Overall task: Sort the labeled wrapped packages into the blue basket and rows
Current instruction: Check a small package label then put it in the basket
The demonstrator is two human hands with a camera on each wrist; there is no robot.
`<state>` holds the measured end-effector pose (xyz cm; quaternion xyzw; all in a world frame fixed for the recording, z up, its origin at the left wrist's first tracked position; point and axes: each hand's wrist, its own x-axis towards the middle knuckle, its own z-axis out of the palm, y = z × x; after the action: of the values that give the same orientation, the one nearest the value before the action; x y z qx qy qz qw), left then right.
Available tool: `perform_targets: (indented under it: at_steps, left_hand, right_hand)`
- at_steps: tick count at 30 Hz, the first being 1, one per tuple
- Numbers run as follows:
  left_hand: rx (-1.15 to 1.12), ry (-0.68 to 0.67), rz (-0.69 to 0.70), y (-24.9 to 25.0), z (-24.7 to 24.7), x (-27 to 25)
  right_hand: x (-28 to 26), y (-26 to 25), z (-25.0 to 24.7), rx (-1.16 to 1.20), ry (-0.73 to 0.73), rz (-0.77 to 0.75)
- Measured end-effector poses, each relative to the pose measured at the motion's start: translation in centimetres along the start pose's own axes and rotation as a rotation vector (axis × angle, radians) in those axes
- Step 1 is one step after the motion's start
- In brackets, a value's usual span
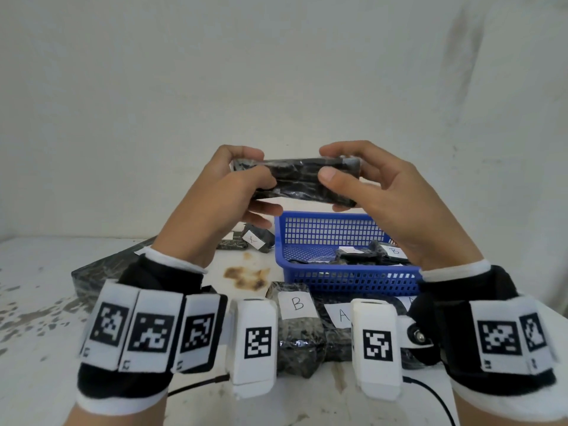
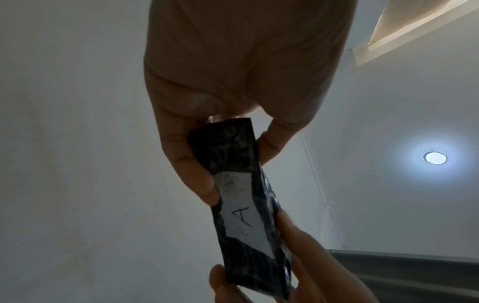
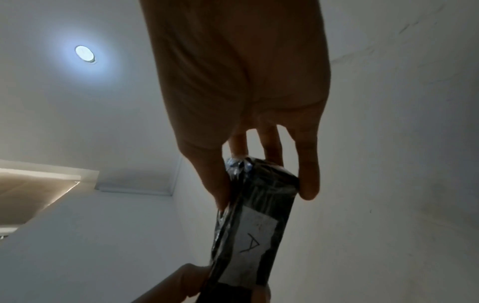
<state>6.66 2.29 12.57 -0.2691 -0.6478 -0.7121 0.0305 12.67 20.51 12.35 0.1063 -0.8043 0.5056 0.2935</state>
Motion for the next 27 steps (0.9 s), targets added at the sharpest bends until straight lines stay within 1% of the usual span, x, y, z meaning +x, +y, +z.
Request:
perform_targets:
  at_steps: [5, 12, 17, 21, 27]
  left_hand:
    - [0.092, 0.020, -0.007, -0.23, -0.01, 0.02]
    - [0.187, 0.008, -0.003, -0.16, 0.14, -0.27]
    - [0.158, -0.051, -0.019, 0.22, 0.51, -0.75]
    - [0.106, -0.051, 0.028, -0.06, -0.03, -0.39]
    - [0.122, -0.035, 0.006, -0.55, 0.01, -0.03]
  right_hand:
    - [-0.23, -0.21, 0.00, -0.034, -0.036, 0.018]
    - [-0.23, -0.12, -0.20, -0.049, 0.022, -0.001]
    - [-0.31, -0.27, -0.25, -0.047, 0.034, -0.008]
    - [-0.10, -0.08, -0.71, -0.003, 0.011, -0.004]
    - [0.28, 0.43, -0.54, -0.011, 0.060, 0.051]
